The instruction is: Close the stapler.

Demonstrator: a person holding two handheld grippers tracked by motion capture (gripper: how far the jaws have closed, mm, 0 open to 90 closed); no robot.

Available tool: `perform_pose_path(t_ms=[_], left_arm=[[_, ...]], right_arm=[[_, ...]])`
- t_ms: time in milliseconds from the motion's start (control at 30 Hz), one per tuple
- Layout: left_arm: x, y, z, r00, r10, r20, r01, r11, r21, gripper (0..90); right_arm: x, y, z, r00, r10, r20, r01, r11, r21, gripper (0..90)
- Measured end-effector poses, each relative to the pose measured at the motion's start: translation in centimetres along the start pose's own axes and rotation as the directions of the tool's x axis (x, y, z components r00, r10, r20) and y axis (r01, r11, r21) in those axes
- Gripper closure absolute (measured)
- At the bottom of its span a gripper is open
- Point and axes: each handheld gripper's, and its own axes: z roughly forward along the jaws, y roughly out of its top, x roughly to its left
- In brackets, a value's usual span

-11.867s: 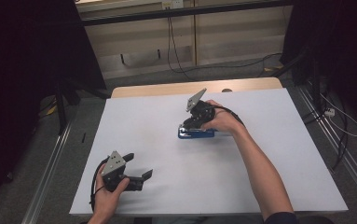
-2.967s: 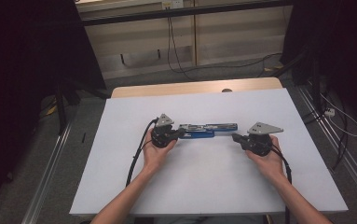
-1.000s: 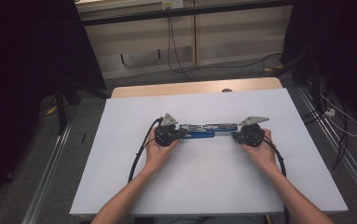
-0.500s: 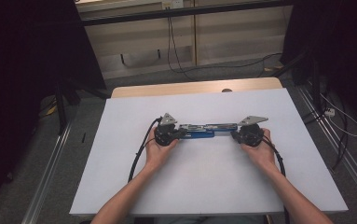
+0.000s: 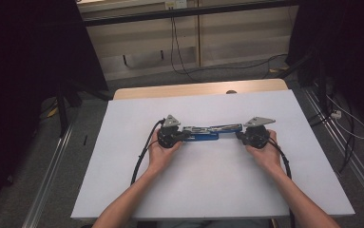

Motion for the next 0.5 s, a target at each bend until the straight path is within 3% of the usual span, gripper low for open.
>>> perform_pose_path(t_ms=[500], left_arm=[[-0.13, 0.02, 0.03, 0.9999, 0.012, -0.006, -0.012, 0.9999, 0.003, 90.0]], right_arm=[[-0.05, 0.16, -0.22, 0.9999, 0.016, -0.003, -0.016, 0.999, -0.030, 90.0]])
